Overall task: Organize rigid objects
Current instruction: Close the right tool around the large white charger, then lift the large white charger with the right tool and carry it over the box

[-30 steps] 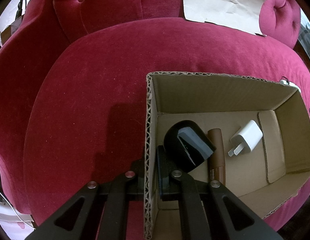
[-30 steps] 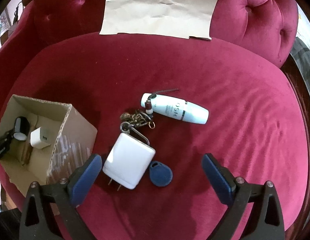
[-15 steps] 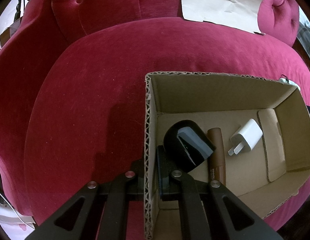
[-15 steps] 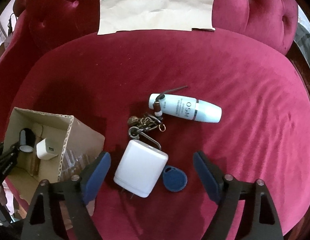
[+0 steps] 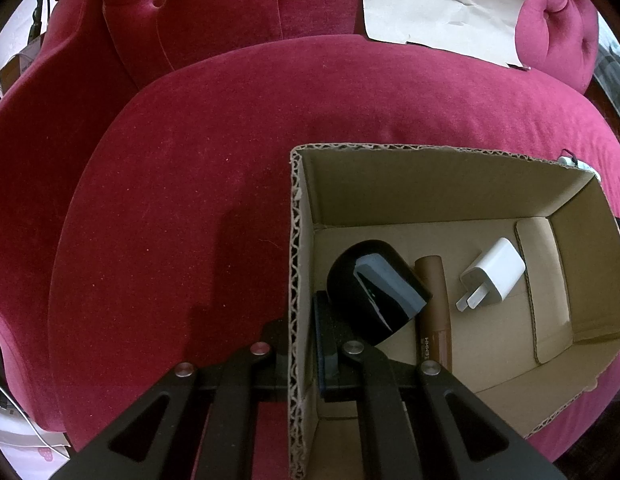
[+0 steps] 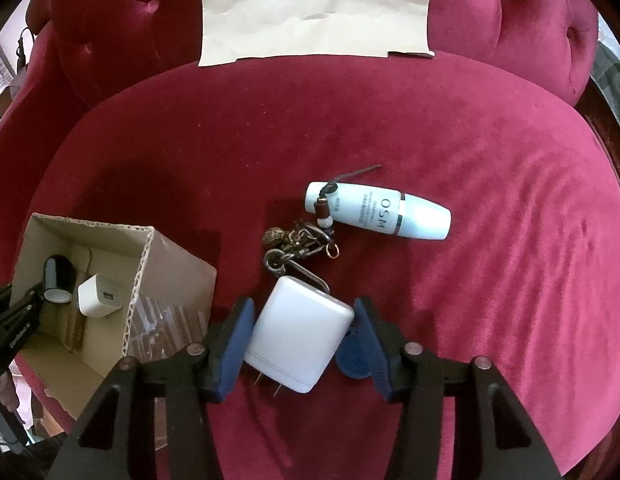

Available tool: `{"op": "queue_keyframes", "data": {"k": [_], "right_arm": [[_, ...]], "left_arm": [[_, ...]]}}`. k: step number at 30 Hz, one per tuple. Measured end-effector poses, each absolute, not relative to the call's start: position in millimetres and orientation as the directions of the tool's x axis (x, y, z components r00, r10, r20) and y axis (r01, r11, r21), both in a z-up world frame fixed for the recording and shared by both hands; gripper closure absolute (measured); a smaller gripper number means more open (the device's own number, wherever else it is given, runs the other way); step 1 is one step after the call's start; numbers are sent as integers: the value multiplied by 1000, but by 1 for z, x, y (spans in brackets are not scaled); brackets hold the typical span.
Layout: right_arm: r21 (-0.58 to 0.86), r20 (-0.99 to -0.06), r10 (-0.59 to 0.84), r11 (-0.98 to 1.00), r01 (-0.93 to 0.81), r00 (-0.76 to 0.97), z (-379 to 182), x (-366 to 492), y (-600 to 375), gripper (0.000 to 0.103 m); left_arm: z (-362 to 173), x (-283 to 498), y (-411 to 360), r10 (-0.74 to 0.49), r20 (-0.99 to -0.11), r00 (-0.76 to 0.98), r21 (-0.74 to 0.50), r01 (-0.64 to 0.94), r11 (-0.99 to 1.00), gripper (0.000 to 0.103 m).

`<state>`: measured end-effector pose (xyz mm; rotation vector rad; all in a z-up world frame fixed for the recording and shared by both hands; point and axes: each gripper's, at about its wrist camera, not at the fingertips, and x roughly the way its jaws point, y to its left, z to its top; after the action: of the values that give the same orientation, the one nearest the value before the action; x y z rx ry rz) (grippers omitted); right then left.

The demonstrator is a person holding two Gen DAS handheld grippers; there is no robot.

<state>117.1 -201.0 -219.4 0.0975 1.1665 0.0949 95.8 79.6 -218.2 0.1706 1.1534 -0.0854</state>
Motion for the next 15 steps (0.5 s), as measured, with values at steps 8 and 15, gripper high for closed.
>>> {"op": "queue_keyframes", "data": {"k": [8, 15], "right_arm": [[100, -907, 105, 994, -32, 409, -212, 112, -193, 52], [101, -895, 108, 994, -39, 434, -199, 105, -193, 53]], "left_arm": [[-218, 95, 80, 20, -914, 405, 91, 155, 984, 97], [-218, 95, 79, 23, -914, 404, 92, 151, 984, 97]]}}
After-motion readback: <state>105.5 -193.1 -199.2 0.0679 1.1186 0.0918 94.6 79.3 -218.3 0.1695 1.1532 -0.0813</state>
